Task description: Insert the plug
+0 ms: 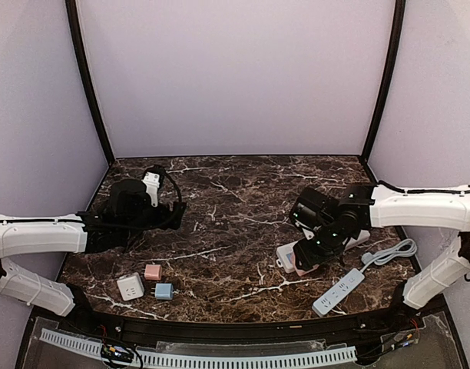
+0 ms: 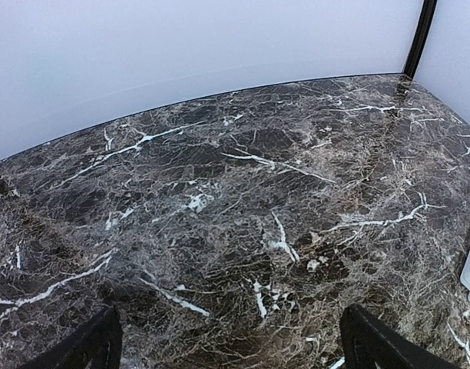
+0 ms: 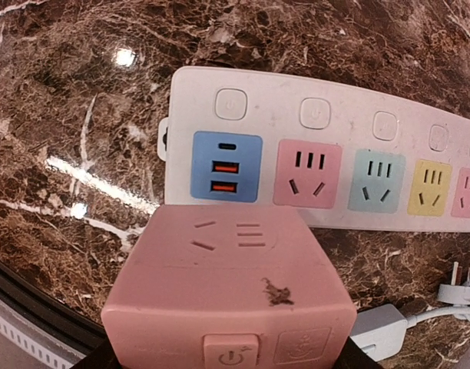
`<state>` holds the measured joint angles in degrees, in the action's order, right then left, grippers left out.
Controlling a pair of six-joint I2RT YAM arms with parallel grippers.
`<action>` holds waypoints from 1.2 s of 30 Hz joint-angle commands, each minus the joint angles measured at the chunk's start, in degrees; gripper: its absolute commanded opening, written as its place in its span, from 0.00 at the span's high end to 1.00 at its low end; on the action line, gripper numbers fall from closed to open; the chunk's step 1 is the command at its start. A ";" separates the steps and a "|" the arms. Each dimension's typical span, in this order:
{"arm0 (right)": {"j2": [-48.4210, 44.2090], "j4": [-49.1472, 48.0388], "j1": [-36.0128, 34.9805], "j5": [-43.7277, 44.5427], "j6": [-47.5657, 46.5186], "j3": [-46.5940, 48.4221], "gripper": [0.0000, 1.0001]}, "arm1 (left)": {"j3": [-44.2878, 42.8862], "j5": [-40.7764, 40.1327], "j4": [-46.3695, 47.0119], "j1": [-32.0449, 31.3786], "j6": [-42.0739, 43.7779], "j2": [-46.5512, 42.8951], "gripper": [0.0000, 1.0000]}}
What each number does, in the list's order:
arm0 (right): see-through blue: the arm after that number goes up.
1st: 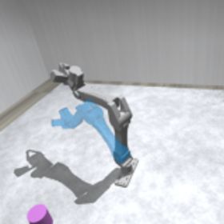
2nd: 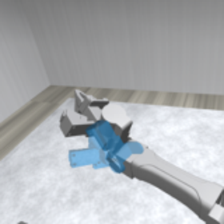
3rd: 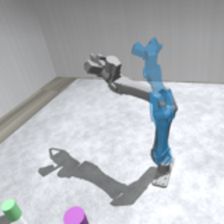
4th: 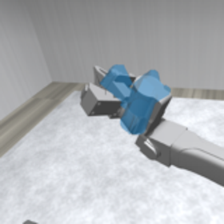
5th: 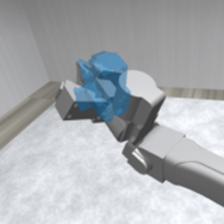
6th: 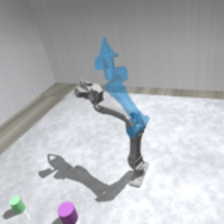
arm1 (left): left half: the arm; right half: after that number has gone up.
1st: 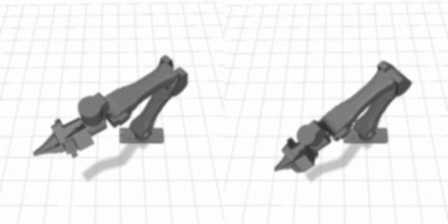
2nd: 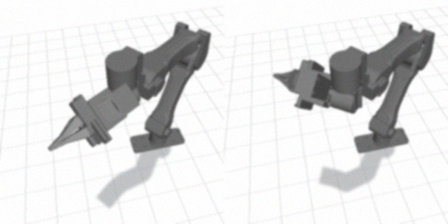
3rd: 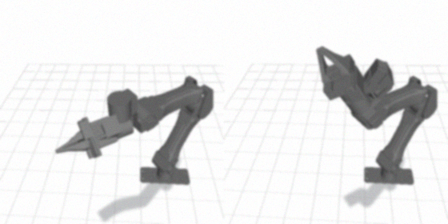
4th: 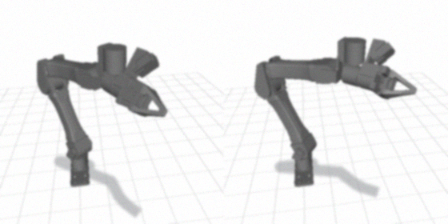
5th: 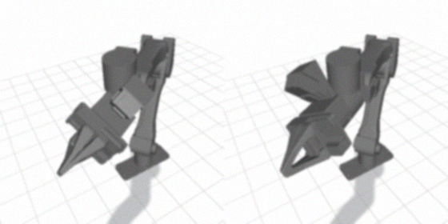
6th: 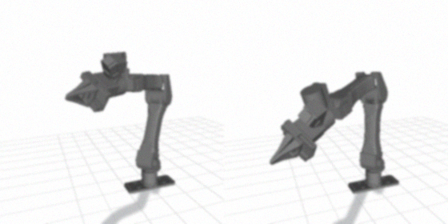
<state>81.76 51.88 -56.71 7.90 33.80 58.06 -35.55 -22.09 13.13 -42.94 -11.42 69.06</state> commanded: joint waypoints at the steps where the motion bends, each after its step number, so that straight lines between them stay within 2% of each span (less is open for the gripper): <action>1: -3.26 3.85 0.50 -1.25 -1.03 3.44 1.00 | -0.10 -0.02 -0.96 0.56 -0.28 -1.59 0.01; 16: -0.26 2.74 5.21 4.15 -4.60 5.73 1.00 | 0.37 0.57 -0.92 0.58 -0.12 -2.80 0.01; 28: 1.96 -3.58 9.48 0.07 -9.43 2.70 1.00 | 0.34 1.06 -0.64 0.59 -0.05 -2.49 0.01; 36: 3.23 -4.13 10.10 1.52 -8.81 1.91 1.00 | 0.31 0.96 -0.81 0.58 0.04 -2.63 0.01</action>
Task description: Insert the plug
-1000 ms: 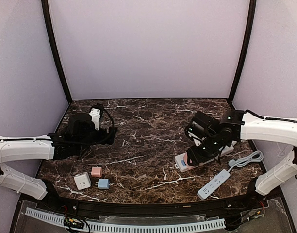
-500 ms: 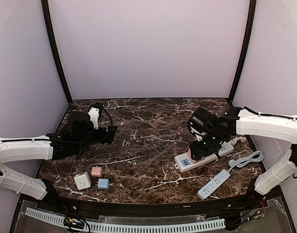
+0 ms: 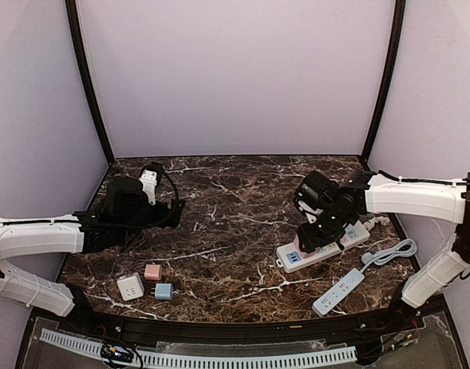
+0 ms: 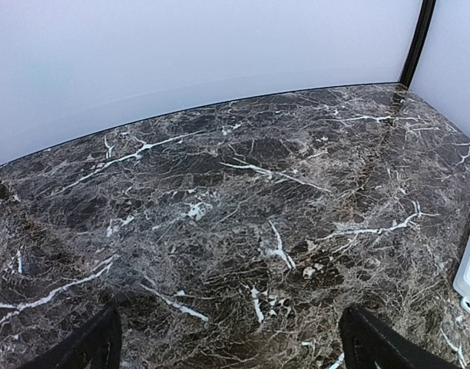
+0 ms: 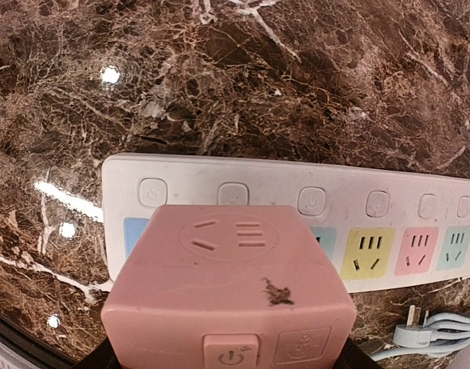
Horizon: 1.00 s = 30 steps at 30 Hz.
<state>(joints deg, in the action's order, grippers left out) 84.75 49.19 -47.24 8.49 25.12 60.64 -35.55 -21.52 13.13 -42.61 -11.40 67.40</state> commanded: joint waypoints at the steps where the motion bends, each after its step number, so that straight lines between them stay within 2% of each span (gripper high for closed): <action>1: 0.24 -1.42 0.74 1.09 0.08 -0.93 1.00 | 0.31 0.48 -0.82 0.25 0.04 -1.09 0.01; 24: -0.03 -1.76 0.93 -0.85 3.06 -4.49 1.00 | 0.22 0.40 -0.73 0.38 0.12 -0.86 0.01; 30: -0.46 -0.04 0.92 -2.08 1.26 -4.32 1.00 | 0.22 0.40 -0.74 0.33 0.14 -0.78 0.01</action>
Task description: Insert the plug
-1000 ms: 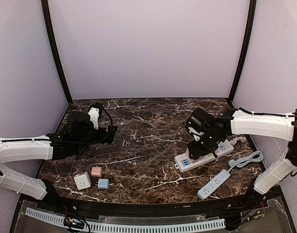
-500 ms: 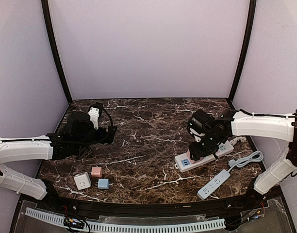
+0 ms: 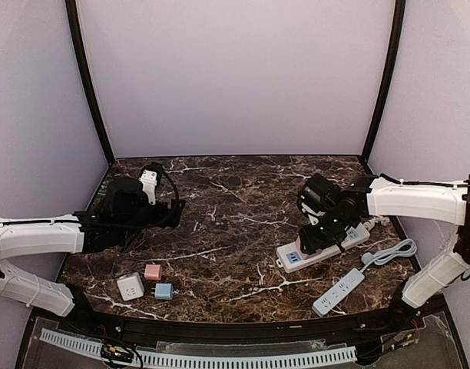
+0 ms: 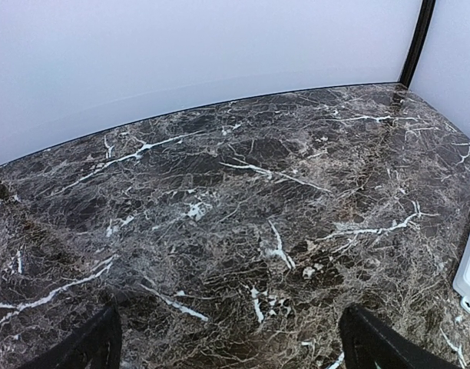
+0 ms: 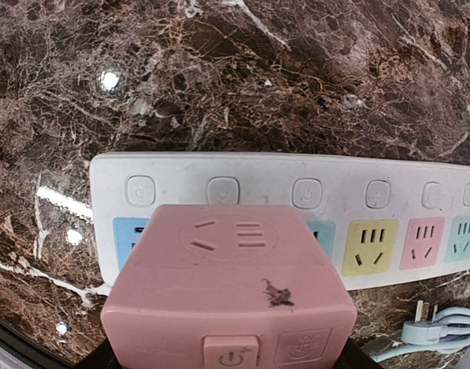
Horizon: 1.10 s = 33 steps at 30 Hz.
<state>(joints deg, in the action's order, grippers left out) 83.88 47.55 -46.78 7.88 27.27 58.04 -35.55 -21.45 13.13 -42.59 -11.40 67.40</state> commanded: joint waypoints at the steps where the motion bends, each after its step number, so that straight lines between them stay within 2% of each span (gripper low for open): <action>1: 0.29 1.92 0.40 -1.28 -1.45 -1.86 1.00 | 0.20 0.35 -0.67 0.36 0.10 -0.78 0.01; 15: 0.59 3.50 0.47 0.21 -1.80 -1.35 1.00 | 0.17 0.75 -0.64 0.31 0.11 -0.77 0.01; 33: 10.56 2.07 0.43 3.02 0.72 -0.71 1.00 | 0.08 0.80 -0.71 0.32 0.22 -0.51 0.01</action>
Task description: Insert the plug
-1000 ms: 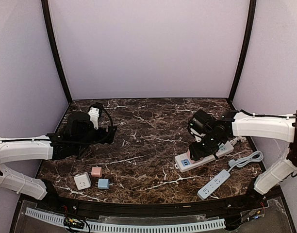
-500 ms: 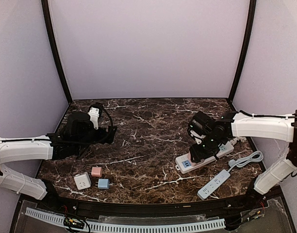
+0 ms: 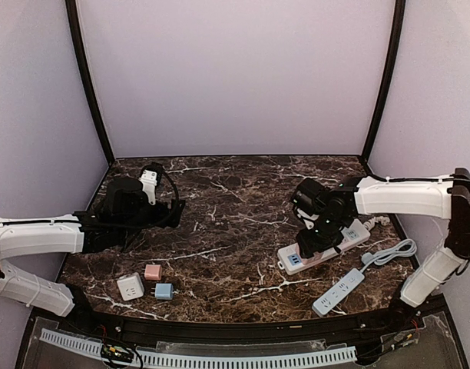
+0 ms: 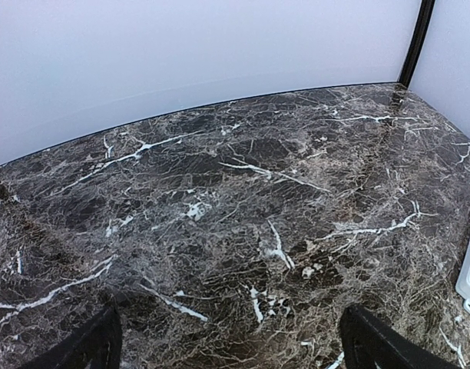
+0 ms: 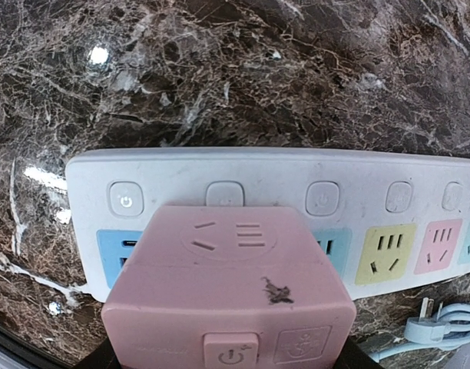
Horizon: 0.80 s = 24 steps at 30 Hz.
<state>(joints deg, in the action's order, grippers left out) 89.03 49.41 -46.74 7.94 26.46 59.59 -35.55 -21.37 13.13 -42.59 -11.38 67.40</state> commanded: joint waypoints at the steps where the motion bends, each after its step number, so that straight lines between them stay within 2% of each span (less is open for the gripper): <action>1: 6.04 -0.01 0.42 2.94 1.62 -2.30 1.00 | 0.10 0.71 -0.66 0.31 0.17 -0.56 0.01; 6: 8.05 -2.09 0.42 0.76 0.83 -2.48 1.00 | 0.13 0.42 -0.71 0.31 0.42 -0.60 0.01; 10: 8.12 -3.33 -0.45 -5.12 -1.14 0.14 1.00 | 0.10 -0.22 -1.09 0.57 0.53 -0.72 0.01; 15: 11.46 -2.18 -4.48 -6.02 -1.02 7.15 1.00 | 0.37 -0.34 -1.42 1.60 0.47 -1.66 0.01; 24: 23.24 -2.44 -8.81 -7.63 -1.10 22.02 1.00 | 0.92 -0.88 -1.70 2.56 0.38 -2.32 0.01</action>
<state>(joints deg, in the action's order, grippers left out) 104.90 52.75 -53.43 5.80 25.98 78.17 -35.53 -21.74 13.08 -40.60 -11.33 66.26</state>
